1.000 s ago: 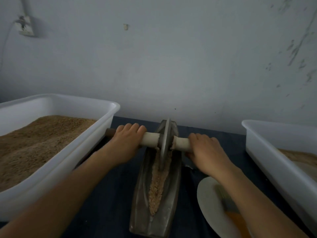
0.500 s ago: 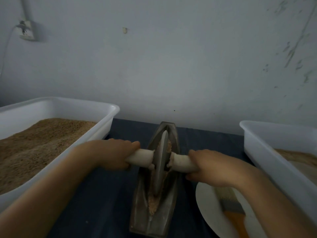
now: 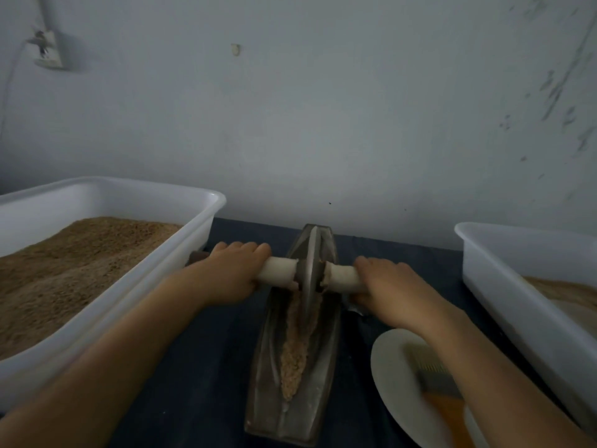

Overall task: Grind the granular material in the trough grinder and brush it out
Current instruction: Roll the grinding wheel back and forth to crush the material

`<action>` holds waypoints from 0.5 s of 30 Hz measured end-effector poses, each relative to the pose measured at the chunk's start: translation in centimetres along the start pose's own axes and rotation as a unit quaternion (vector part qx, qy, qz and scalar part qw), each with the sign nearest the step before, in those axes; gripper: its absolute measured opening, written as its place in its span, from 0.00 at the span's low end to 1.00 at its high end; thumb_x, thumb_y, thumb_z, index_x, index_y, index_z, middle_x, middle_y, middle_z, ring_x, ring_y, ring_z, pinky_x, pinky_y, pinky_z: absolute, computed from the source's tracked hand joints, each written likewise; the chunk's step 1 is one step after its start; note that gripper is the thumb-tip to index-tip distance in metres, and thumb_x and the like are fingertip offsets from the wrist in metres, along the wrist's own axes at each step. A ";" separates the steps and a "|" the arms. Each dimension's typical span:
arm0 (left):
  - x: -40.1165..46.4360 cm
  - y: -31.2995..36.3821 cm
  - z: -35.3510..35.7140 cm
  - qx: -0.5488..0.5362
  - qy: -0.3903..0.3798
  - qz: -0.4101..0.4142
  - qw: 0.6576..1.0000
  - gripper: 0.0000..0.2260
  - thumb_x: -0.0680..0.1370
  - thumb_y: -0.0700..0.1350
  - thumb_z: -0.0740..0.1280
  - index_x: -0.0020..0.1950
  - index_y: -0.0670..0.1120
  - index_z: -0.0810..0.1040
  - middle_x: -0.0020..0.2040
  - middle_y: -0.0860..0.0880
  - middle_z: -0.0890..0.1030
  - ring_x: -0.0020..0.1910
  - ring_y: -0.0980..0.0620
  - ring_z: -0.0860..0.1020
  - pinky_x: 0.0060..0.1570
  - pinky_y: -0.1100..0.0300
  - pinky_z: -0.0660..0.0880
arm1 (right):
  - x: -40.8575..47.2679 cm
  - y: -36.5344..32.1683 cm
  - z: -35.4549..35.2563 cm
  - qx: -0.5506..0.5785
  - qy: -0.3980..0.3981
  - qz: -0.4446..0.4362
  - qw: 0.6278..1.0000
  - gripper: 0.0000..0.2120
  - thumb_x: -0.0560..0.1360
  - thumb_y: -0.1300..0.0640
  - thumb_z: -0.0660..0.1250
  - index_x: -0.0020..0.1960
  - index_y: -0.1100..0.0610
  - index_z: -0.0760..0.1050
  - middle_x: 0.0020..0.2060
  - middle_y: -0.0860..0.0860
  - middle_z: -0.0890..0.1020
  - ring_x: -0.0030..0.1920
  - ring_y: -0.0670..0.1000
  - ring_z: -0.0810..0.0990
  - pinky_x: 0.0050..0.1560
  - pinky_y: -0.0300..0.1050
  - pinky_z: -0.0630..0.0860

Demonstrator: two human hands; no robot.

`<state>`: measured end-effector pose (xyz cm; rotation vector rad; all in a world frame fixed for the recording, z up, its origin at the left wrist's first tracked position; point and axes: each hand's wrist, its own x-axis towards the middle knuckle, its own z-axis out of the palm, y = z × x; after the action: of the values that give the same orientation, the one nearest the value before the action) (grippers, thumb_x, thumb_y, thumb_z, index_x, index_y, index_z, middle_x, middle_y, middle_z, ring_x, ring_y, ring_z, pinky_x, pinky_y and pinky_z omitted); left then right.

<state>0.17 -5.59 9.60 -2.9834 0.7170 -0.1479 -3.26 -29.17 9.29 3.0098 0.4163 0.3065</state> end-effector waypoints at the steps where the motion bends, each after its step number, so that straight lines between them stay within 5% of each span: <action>1: 0.5 0.0 0.8 0.022 0.055 -0.005 0.998 0.16 0.78 0.49 0.62 0.64 0.49 0.63 0.62 0.50 0.69 0.61 0.49 0.69 0.62 0.53 0.64 | 0.4 0.2 0.7 -0.012 0.034 0.004 0.999 0.11 0.77 0.49 0.61 0.55 0.54 0.66 0.53 0.50 0.75 0.52 0.53 0.73 0.42 0.45 0.59; 4: 1.4 0.2 2.3 0.033 0.169 -0.012 0.985 0.16 0.78 0.48 0.62 0.64 0.50 0.64 0.61 0.51 0.69 0.59 0.50 0.68 0.62 0.56 0.63 | 1.1 0.6 1.9 -0.034 0.110 0.018 0.993 0.10 0.77 0.50 0.60 0.56 0.53 0.67 0.52 0.49 0.75 0.51 0.52 0.72 0.42 0.45 0.57; 8: 1.5 0.1 2.6 0.029 0.186 -0.003 0.982 0.16 0.77 0.47 0.63 0.64 0.51 0.64 0.60 0.51 0.69 0.58 0.51 0.68 0.62 0.57 0.63 | 1.0 0.6 1.9 -0.028 0.106 0.018 0.994 0.10 0.77 0.51 0.60 0.56 0.53 0.66 0.51 0.50 0.75 0.51 0.52 0.72 0.43 0.45 0.58; 15: -0.8 -0.1 -0.6 -0.011 -0.041 0.031 0.999 0.17 0.78 0.50 0.64 0.64 0.51 0.62 0.62 0.51 0.71 0.60 0.52 0.70 0.61 0.56 0.64 | -1.1 -0.7 -1.4 0.032 -0.075 -0.015 0.997 0.13 0.78 0.50 0.61 0.58 0.55 0.66 0.52 0.51 0.75 0.48 0.50 0.74 0.38 0.40 0.63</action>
<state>-0.62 -5.19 10.18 -2.9638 0.8056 -0.0136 -4.74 -28.77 10.38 3.0579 0.4654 0.0642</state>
